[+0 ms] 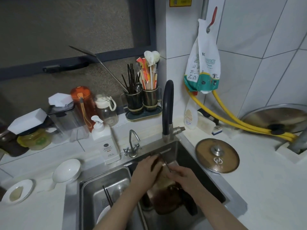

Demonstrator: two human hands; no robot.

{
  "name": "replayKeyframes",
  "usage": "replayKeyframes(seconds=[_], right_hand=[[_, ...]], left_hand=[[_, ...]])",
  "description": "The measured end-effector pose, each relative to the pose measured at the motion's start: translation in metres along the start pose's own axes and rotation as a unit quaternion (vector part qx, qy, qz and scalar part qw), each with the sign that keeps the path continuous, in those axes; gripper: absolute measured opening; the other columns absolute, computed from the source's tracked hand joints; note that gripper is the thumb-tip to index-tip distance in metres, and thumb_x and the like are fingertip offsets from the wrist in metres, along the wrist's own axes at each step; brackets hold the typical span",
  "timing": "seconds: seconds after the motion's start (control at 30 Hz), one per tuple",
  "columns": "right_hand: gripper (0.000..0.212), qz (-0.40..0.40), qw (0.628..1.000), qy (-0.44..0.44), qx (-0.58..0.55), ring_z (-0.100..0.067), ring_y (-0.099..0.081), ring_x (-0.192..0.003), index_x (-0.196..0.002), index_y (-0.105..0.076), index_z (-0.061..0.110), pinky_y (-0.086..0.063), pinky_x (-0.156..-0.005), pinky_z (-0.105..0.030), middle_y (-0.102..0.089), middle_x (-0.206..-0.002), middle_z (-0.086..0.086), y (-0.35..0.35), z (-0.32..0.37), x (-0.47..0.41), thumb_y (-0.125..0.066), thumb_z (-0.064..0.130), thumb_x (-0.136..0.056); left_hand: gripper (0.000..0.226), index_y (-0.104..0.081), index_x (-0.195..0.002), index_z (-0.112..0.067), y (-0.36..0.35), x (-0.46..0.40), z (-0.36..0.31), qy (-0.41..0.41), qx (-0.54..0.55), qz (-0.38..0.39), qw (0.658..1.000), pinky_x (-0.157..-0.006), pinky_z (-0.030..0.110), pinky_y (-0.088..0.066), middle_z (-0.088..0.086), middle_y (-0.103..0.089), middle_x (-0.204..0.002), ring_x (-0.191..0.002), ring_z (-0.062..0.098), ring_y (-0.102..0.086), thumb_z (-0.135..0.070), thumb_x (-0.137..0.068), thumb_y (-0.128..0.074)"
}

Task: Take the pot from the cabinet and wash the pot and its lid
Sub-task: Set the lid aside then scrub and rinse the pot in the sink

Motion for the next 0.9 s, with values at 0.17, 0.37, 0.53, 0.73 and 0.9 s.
replayKeyframes(seconds=[0.17, 0.37, 0.53, 0.73, 0.9], right_hand=[[0.024, 0.055, 0.962, 0.067, 0.258, 0.013, -0.061, -0.087, -0.109, -0.064, 0.04, -0.043, -0.078, -0.008, -0.068, -0.088, 0.022, -0.01, 0.008, 0.007, -0.055, 0.026, -0.092], [0.034, 0.12, 0.831, 0.142, 0.525, -0.011, -0.056, -0.115, -0.129, -0.053, 0.032, -0.039, -0.104, -0.025, -0.063, -0.125, 0.006, -0.009, 0.02, 0.011, -0.043, 0.033, -0.096], [0.036, 0.182, 0.737, 0.155, 0.633, -0.019, -0.056, -0.116, -0.131, -0.048, 0.032, -0.042, -0.103, -0.036, -0.062, -0.125, 0.0, -0.006, 0.016, 0.012, -0.038, 0.037, -0.097], [0.058, 0.046, 0.844, 0.134, 0.517, -0.001, -0.061, -0.092, -0.103, -0.069, 0.032, -0.049, -0.087, -0.026, -0.071, -0.1, 0.011, 0.02, -0.011, 0.023, -0.033, 0.073, -0.081], [0.051, -0.082, 0.889, 0.055, 0.447, -0.006, -0.022, -0.136, -0.136, -0.047, 0.026, -0.021, -0.118, -0.036, -0.031, -0.142, 0.014, 0.04, -0.032, 0.015, -0.06, 0.037, -0.088]], left_hand=[[0.053, -0.058, -0.126, -0.019, 0.008, 0.003, 0.012, 0.196, 0.202, 0.002, 0.96, -0.103, 0.033, -0.042, 0.006, -0.062, -0.127, -0.116, 0.023, -0.057, -0.056, -0.093, -0.04], [0.033, -0.066, -0.098, -0.011, 0.022, 0.0, 0.02, 0.252, 0.21, 0.046, 0.944, -0.083, 0.038, -0.056, 0.006, -0.066, -0.089, -0.085, 0.023, -0.064, -0.04, -0.081, -0.066], [0.009, -0.066, -0.073, -0.007, 0.003, 0.013, 0.036, 0.276, 0.192, 0.026, 0.941, -0.059, 0.037, -0.059, 0.007, -0.061, -0.059, -0.051, 0.021, -0.061, -0.01, -0.08, -0.061], [0.013, -0.068, -0.071, -0.022, -0.018, 0.029, 0.041, 0.235, 0.244, -0.054, 0.939, -0.066, 0.04, -0.06, 0.003, -0.07, -0.063, -0.059, 0.021, -0.067, -0.013, -0.079, -0.062], [0.03, -0.063, -0.065, -0.037, -0.01, 0.034, 0.038, 0.205, 0.24, -0.099, 0.944, -0.065, 0.034, -0.056, -0.002, -0.071, -0.064, -0.062, 0.018, -0.068, -0.011, -0.082, -0.061]])
Point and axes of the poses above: each hand's wrist, its own x-axis away from the middle knuckle, its own y-axis out of the back of the hand, z = x × y, the point moved 1 cm from there along -x, towards the middle knuckle
